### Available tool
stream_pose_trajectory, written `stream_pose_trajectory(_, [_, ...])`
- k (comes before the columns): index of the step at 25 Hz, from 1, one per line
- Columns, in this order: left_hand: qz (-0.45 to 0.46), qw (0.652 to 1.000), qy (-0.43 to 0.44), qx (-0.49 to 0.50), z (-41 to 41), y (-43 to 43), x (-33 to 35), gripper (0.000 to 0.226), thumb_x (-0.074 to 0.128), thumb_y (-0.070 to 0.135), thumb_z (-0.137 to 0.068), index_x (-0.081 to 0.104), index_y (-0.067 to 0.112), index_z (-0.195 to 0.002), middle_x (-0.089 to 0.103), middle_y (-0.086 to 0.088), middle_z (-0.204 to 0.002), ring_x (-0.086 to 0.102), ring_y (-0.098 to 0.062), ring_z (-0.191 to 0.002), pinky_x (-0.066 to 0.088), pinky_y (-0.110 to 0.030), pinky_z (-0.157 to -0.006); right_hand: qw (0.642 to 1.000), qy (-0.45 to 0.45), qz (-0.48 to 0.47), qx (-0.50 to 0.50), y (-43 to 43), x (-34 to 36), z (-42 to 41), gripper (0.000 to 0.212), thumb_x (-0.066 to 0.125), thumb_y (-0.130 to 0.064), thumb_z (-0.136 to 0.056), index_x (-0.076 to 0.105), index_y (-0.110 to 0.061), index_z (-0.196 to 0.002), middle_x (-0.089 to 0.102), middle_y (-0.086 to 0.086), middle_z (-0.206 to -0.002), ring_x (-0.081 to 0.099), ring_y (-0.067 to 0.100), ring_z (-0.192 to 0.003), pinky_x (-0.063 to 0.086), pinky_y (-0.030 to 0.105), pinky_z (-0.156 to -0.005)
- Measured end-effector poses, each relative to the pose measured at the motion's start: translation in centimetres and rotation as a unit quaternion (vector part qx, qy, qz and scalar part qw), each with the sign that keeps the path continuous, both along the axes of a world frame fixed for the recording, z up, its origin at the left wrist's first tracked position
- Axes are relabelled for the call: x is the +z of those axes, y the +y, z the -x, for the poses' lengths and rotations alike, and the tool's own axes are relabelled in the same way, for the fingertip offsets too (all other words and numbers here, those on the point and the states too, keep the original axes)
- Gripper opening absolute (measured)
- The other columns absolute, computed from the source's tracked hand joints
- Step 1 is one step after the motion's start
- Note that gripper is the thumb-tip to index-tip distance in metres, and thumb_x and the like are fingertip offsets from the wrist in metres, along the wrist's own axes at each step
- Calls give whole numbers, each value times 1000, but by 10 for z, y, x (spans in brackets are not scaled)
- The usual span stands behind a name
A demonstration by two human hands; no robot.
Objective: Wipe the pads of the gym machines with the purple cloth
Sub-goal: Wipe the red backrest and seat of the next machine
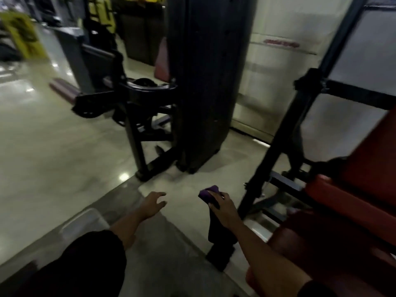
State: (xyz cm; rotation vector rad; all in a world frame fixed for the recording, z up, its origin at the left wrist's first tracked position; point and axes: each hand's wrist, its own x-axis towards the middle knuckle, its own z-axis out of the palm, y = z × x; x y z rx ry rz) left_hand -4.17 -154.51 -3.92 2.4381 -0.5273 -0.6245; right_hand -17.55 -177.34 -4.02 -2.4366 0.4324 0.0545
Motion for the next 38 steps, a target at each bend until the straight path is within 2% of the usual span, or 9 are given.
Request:
stream_pose_trajectory(2, [-17, 999, 27, 28, -3, 61, -5, 46, 47, 19, -94, 36, 10, -138, 34, -14, -146, 33, -26, -136, 24, -26, -108, 999, -12, 12, 44, 41, -4, -29, 47, 48, -28, -95, 35, -32, -140, 33, 12, -142, 43, 32, -123, 37, 35, -102])
stream_pose_trajectory(5, [-28, 997, 14, 64, -1, 166, -9, 45, 47, 17, -94, 39, 5, -136, 38, -14, -145, 39, -26, -132, 29, -27, -105, 995, -10, 24, 98, 121, -13, -68, 46, 47, -29, -95, 36, -32, -140, 35, 11, -140, 44, 32, -120, 39, 35, -98])
stream_pose_trajectory(8, [-55, 988, 20, 143, 3, 281, -12, 46, 46, 16, -95, 35, 5, -138, 34, -15, -147, 36, -26, -135, 27, -29, -107, 986, 2, 17, 163, 218, -20, -105, 46, 48, -29, -94, 38, -29, -139, 37, 13, -137, 46, 32, -118, 40, 35, -97])
stream_pose_trajectory(11, [-90, 968, 30, 231, 14, 385, -12, 46, 46, 21, -95, 37, 10, -138, 36, -14, -145, 39, -29, -132, 32, -36, -108, 974, 11, 9, 224, 310, -27, -137, 47, 51, -29, -93, 40, -27, -138, 41, 17, -133, 47, 34, -118, 39, 34, -98])
stream_pose_trajectory(15, [-85, 939, 34, 332, 28, 511, -5, 46, 47, 21, -94, 37, 9, -137, 37, -16, -144, 39, -30, -131, 33, -37, -107, 944, 35, -16, 327, 435, -28, -181, 46, 53, -28, -92, 42, -28, -137, 39, 16, -137, 42, 33, -124, 34, 31, -101])
stream_pose_trajectory(22, [-69, 871, 64, 482, 6, 666, -12, 48, 52, 25, -92, 40, 13, -137, 37, -20, -145, 39, -33, -131, 34, -38, -107, 878, 32, 15, 477, 609, -41, -289, 48, 52, -30, -93, 38, -32, -139, 36, 14, -139, 43, 32, -123, 34, 33, -104])
stream_pose_trajectory(26, [-66, 838, 94, 533, -52, 741, -23, 47, 54, 23, -91, 42, 12, -135, 41, -18, -142, 44, -32, -127, 38, -38, -103, 851, 51, 4, 523, 698, -55, -376, 49, 52, -31, -92, 39, -33, -139, 38, 14, -136, 45, 33, -120, 36, 34, -103])
stream_pose_trajectory(30, [-57, 828, 127, 543, -134, 790, -24, 47, 52, 24, -92, 41, 13, -136, 41, -17, -140, 47, -30, -124, 40, -36, -98, 842, 58, -4, 537, 761, -55, -469, 47, 50, -31, -93, 38, -33, -139, 38, 13, -136, 44, 32, -121, 36, 33, -102])
stream_pose_trajectory(38, [-30, 837, 95, 538, -353, 885, -29, 45, 53, 24, -92, 44, 14, -134, 44, -16, -138, 46, -29, -125, 38, -32, -99, 869, 68, -1, 490, 833, -68, -676, 49, 53, -30, -93, 39, -30, -139, 37, 12, -138, 44, 29, -123, 35, 31, -101])
